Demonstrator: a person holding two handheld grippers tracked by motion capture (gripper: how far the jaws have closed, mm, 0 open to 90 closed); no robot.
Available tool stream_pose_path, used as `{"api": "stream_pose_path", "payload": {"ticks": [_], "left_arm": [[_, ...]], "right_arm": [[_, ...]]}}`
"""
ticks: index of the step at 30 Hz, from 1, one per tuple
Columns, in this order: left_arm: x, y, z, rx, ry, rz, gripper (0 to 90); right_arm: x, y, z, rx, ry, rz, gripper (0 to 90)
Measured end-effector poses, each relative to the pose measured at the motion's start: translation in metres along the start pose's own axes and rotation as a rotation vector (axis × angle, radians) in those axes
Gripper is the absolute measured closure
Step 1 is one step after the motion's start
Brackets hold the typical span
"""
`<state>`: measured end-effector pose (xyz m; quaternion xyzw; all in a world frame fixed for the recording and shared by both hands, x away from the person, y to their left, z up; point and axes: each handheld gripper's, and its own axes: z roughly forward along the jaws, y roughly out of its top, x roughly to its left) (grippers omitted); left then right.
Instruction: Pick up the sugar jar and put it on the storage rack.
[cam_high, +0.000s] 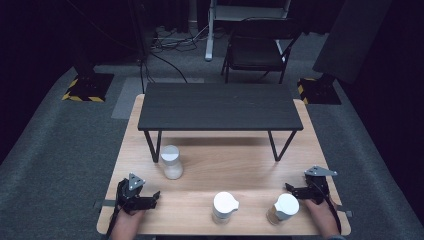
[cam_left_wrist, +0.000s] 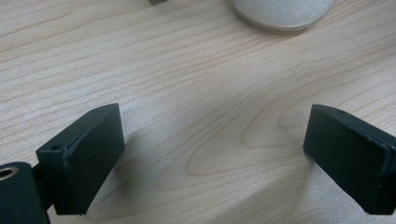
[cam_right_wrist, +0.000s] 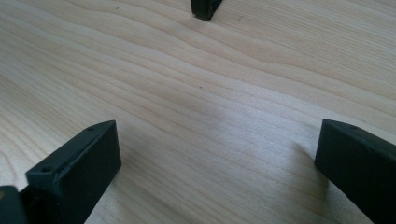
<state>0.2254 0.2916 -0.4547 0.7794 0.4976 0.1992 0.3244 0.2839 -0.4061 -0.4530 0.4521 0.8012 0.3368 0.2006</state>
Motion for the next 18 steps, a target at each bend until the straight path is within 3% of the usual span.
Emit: {"api": "stream_pose_path", "payload": {"ticks": [11, 14, 18], "left_arm": [[0.004, 0.001, -0.001, -0.006, -0.012, -0.011, 6.2], [0.003, 0.001, -0.003, -0.024, -0.012, -0.012, 6.1], [0.000, -0.003, -0.011, -0.087, -0.010, -0.001, 5.9]], "right_arm": [[0.000, 0.000, 0.000, 0.000, 0.003, -0.002, 0.0], [0.000, 0.000, 0.000, 0.001, 0.003, -0.001, 0.0], [0.000, 0.000, 0.000, 0.001, 0.003, -0.001, 0.0]]}}
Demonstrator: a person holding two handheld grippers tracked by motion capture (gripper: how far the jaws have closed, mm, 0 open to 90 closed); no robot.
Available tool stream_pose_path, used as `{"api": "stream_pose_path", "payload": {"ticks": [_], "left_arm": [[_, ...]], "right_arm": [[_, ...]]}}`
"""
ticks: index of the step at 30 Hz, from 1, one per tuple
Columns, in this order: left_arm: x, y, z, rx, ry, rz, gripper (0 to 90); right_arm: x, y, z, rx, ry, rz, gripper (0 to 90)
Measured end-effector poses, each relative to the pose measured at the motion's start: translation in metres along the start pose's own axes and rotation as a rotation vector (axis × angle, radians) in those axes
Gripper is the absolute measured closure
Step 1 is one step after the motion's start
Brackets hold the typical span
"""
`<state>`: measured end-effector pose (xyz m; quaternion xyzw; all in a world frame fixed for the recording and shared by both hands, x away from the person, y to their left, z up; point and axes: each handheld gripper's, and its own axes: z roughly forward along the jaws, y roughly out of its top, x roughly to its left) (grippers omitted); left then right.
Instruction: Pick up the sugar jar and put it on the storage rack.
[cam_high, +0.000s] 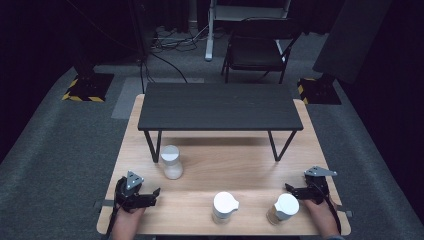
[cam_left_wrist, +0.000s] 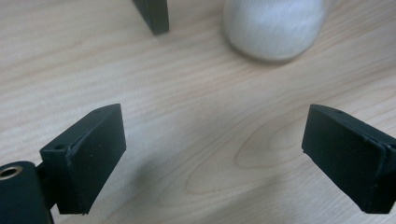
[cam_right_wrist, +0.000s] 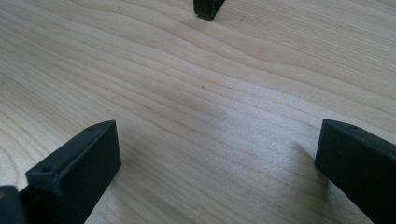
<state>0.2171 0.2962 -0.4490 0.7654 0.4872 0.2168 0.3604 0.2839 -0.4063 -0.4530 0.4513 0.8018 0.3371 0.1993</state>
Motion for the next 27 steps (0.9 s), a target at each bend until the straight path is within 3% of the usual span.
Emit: {"api": "stream_pose_path", "payload": {"ticks": [4, 14, 15, 19, 27], "left_arm": [[-0.001, -0.004, -0.005, -0.043, -0.001, -0.003, 5.9], [-0.005, -0.022, -0.024, -0.265, -0.004, 0.047, 6.2], [-0.005, -0.022, -0.024, -0.265, -0.004, 0.047, 6.2], [-0.003, -0.027, -0.026, -0.342, -0.021, 0.058, 6.1], [-0.002, -0.030, -0.026, -0.412, -0.039, 0.057, 6.1]], "right_arm": [[0.000, 0.000, 0.000, -0.001, 0.000, -0.001, 0.0], [0.000, 0.000, 0.000, 0.000, 0.000, 0.000, 0.0], [0.000, 0.000, 0.000, 0.000, 0.000, 0.000, 0.0], [0.000, 0.000, 0.000, 0.000, 0.000, 0.000, 0.0], [0.000, 0.000, 0.000, 0.000, 0.000, 0.000, 0.0]]}}
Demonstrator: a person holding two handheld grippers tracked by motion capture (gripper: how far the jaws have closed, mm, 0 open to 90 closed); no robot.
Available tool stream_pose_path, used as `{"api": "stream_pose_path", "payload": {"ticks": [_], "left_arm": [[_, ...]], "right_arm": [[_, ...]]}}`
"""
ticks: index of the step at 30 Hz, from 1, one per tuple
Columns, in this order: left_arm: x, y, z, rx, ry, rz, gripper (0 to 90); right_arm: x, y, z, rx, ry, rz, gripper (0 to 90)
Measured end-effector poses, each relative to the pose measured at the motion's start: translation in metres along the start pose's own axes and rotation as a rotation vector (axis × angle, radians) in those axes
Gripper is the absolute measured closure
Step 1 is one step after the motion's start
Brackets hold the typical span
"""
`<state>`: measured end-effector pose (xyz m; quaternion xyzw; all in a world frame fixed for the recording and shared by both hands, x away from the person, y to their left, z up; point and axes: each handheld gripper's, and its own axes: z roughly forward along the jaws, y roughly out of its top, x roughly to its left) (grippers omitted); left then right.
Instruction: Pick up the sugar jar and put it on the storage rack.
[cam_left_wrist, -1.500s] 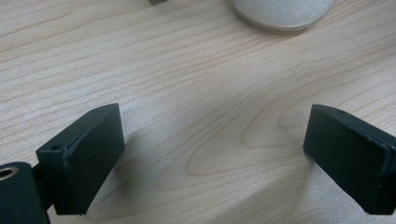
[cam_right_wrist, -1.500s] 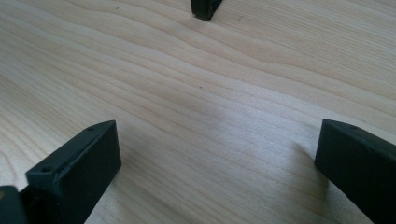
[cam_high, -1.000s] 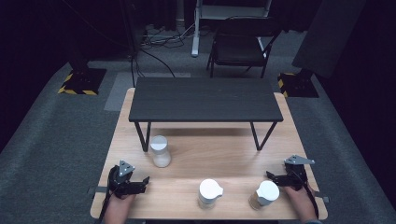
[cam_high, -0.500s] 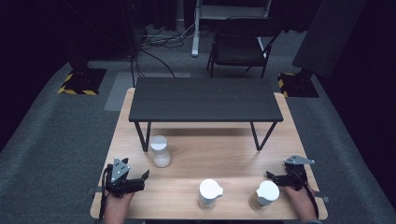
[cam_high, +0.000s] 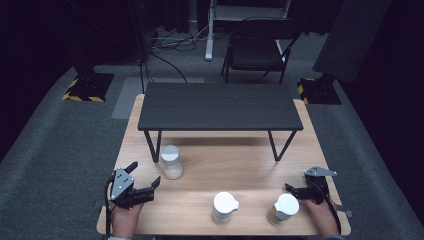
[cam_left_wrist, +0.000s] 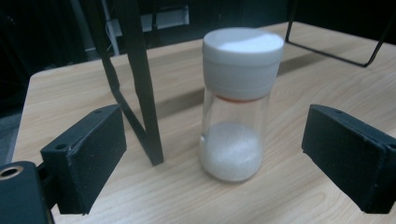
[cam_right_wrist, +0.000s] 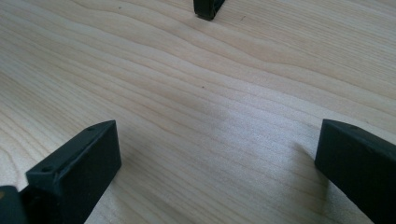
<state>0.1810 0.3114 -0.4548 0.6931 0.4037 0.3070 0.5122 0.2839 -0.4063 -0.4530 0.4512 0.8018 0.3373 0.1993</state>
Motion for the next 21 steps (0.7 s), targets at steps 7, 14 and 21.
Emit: {"api": "stream_pose_path", "payload": {"ticks": [7, 14, 21], "left_arm": [[0.000, 0.000, 0.005, -0.012, -0.012, -0.002, 6.1], [0.003, 0.000, 0.015, -0.038, -0.036, -0.030, 6.1], [0.006, 0.000, 0.024, -0.055, -0.048, -0.043, 6.3]], "right_arm": [[0.000, 0.000, 0.000, 0.000, 0.000, 0.000, 0.0], [0.001, 0.000, 0.000, 0.000, -0.003, 0.002, 0.0], [0.001, 0.000, 0.000, -0.001, -0.007, 0.004, 0.0]]}}
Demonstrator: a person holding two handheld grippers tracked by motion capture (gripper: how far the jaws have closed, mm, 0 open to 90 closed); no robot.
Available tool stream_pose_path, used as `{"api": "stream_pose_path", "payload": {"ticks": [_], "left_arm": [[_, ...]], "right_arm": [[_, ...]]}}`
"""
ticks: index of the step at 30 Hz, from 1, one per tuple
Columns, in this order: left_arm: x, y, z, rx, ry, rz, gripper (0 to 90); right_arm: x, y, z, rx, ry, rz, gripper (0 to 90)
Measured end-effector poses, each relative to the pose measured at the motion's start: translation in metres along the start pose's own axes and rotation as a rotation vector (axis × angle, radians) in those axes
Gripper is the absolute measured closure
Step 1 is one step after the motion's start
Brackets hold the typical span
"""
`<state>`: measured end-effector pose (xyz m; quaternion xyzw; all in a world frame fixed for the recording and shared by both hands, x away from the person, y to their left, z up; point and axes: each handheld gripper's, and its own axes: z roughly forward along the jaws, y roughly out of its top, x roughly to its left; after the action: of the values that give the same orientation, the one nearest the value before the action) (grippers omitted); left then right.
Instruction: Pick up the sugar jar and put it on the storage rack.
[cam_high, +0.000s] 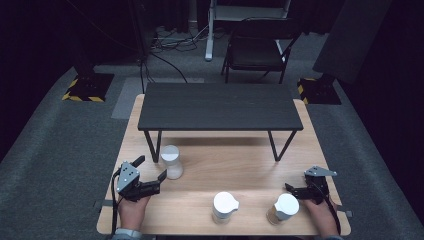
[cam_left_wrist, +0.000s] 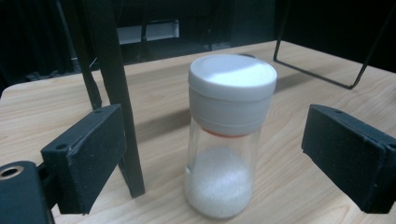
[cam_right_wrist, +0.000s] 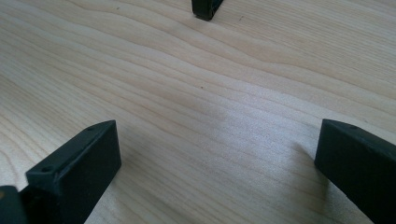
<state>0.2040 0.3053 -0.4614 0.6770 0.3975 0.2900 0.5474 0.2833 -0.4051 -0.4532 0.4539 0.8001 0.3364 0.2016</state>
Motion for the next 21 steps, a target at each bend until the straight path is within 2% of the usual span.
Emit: {"api": "stream_pose_path", "payload": {"ticks": [10, 21], "left_arm": [[0.003, -0.001, 0.012, -0.013, -0.006, -0.012, 7.0], [0.001, 0.000, 0.022, -0.001, 0.002, -0.007, 6.0]], "right_arm": [[0.001, 0.000, 0.000, 0.000, -0.004, 0.003, 0.2], [0.001, 0.000, 0.000, 0.000, -0.004, 0.004, 0.2]]}}
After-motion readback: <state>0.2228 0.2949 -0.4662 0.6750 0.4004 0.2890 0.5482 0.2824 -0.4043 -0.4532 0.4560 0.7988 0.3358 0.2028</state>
